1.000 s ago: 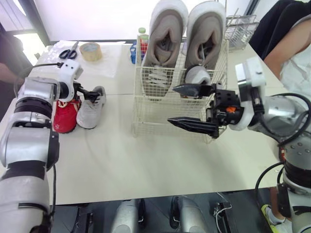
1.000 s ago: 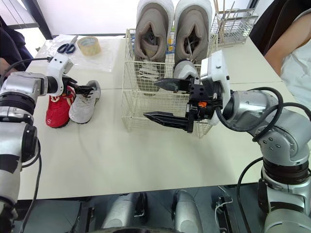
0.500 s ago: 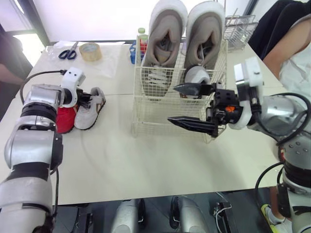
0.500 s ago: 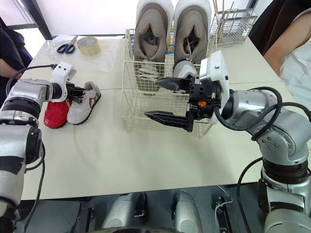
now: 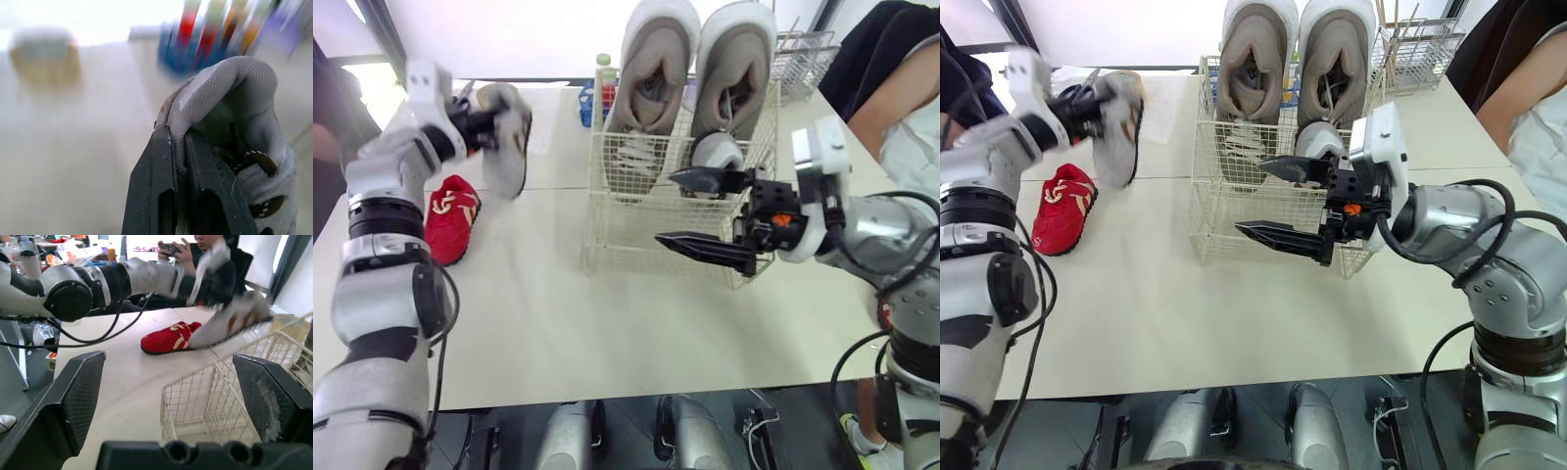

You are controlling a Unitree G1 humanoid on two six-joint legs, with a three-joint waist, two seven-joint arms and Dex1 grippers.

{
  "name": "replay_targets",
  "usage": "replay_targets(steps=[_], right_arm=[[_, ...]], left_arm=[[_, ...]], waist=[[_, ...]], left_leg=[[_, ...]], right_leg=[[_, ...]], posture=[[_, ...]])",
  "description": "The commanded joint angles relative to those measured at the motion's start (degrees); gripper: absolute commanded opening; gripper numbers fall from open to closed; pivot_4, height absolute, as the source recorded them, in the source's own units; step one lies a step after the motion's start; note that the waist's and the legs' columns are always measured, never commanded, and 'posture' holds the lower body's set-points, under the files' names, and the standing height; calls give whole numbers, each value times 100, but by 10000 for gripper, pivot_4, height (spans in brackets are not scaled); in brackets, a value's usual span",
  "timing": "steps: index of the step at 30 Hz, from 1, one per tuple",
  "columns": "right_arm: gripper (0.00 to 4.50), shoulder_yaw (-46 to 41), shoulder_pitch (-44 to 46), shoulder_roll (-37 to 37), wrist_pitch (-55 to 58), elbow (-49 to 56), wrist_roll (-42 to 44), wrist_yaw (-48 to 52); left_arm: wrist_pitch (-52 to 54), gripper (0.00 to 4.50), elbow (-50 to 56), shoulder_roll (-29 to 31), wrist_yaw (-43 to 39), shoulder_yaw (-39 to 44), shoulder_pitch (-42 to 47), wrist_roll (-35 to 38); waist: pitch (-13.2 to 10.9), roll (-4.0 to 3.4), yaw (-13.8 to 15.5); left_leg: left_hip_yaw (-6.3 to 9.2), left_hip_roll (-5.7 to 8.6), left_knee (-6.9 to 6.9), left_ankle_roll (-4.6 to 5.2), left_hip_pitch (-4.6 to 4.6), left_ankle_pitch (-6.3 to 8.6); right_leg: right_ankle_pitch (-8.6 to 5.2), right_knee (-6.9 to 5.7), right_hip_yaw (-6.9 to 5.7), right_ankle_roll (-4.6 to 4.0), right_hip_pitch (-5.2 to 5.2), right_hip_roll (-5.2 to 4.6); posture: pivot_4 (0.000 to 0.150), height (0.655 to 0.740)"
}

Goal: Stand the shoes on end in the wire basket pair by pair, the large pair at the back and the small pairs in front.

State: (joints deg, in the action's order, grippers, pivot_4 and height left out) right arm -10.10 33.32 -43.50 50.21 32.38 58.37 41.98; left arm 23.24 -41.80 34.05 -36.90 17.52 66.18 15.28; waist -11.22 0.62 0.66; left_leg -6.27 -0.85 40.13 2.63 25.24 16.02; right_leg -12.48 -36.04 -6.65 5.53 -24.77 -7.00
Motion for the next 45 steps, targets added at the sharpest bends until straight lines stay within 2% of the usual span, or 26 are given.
replay_targets(steps=[1, 3, 7, 12, 17, 25, 33, 45], right_arm=[[45000, -625, -155, -198, 126, 256, 590, -299], [45000, -897, -337, -293, 227, 276, 947, -500], [45000, -1215, -803, -520, 321, 286, 1221, -698], [45000, -1189, -956, -642, 237, 257, 1203, -777], [45000, -1099, -929, -714, 225, 195, 1135, -761], [45000, -1201, -924, -962, 270, 195, 1239, -709], [45000, -1240, -872, -1207, 281, 262, 1434, -954], [45000, -1526, -1178, -1446, 250, 437, 1819, -1224]], left_arm=[[155, 458, 2315, -409, 869, 735, -362, 836], [204, 458, 3232, -744, 1354, 982, -486, 1203], [-411, 458, 4559, -1401, 1888, 872, -773, 1358], [-1024, 458, 5282, -2047, 2367, 537, -1048, 1230], [-1587, 458, 5620, -2394, 2278, -56, -1517, 985], [-2973, 458, 5138, -2960, 1999, -940, -2172, 342], [-4033, 458, 4364, -3154, 1671, -1290, -2435, 29], [-5635, 458, 2861, -3588, 1796, -1626, -2737, -649]], waist=[[0, 1, -7], [0, 1, 1], [0, 1, 7], [2, 3, 17], [2, 4, 18], [3, 4, 27], [3, 5, 21], [3, 5, 33]], left_leg=[[0, 1, -1, 0, 0, 0], [2, 0, -2, 0, 0, 0], [4, -2, -2, -5, -11, -3], [2, 0, -1, -3, -43, -2], [1, -1, -1, -3, -48, -2], [-3, 0, 0, 2, -48, 0], [-3, -2, 0, 39, -48, 22], [-2, -2, 0, 46, -48, 26]], right_leg=[[1, 3, 1, 2, 0, -1], [2, 4, -1, 4, 0, 0], [2, 3, -3, 4, 10, 3], [2, 8, 2, 3, 37, 2], [3, 4, 5, 1, 38, 5], [3, 7, 7, 1, 38, 5], [3, 9, 6, 0, 38, 5], [3, 12, 6, 0, 38, 0]], posture=[[1500, 7400], [1500, 7400], [1500, 7400], [1500, 7400], [1500, 7400], [1500, 7400], [1500, 7400], [1500, 7400]])
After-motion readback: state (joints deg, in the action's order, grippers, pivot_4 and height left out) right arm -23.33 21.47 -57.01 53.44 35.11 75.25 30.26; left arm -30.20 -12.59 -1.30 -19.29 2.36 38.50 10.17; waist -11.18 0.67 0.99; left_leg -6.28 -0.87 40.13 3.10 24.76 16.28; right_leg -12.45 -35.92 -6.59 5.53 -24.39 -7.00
